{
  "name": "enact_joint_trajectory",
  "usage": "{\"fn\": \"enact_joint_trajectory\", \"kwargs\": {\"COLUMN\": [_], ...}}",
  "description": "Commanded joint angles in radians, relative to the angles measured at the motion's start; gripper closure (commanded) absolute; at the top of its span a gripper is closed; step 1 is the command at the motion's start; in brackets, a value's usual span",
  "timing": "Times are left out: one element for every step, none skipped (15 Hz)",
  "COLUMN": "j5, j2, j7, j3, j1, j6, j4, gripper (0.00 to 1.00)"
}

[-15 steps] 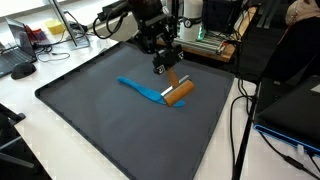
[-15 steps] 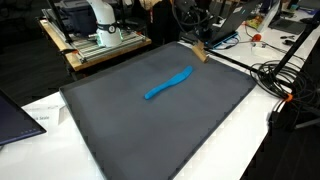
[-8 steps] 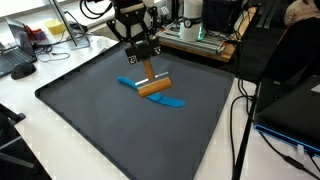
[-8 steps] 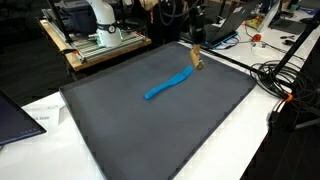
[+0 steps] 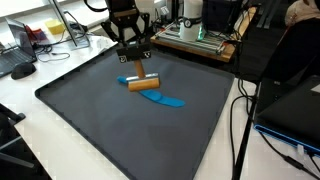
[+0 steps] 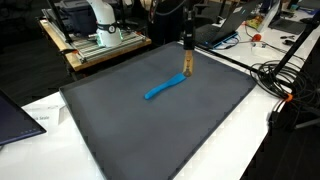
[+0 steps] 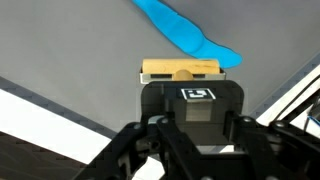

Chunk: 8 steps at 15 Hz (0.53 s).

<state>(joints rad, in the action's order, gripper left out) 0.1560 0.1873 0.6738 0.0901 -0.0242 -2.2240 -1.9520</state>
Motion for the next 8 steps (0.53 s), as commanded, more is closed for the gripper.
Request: {"fn": "enact_joint_trajectory", "kwargs": {"j5": [-0.047, -0.06, -0.074, -0.093, -0.113, -0.13, -0.146, -0.154], "j2": [-0.004, -0.002, 0.0, 0.006, 0.013, 0.022, 0.03, 0.038], "j7": [-0.14, -0.175, -0.208, -0.246, -0.283, -0.317, -0.352, -0.38], "j3": [-0.014, -0.013, -0.012, -0.011, -0.012, -0.012, -0.013, -0.014], "j1": [0.016, 0.02, 0.024, 0.029, 0.036, 0.042, 0.047, 0.051], "j6": [0.063, 0.074, 0.086, 0.098, 0.109, 0.126, 0.143, 0.157], "j4": [0.039, 0.048, 0.058, 0.072, 0.086, 0.103, 0.12, 0.135], "gripper": [0.78, 0.78, 0.78, 0.78, 0.78, 0.78, 0.78, 0.78]}}
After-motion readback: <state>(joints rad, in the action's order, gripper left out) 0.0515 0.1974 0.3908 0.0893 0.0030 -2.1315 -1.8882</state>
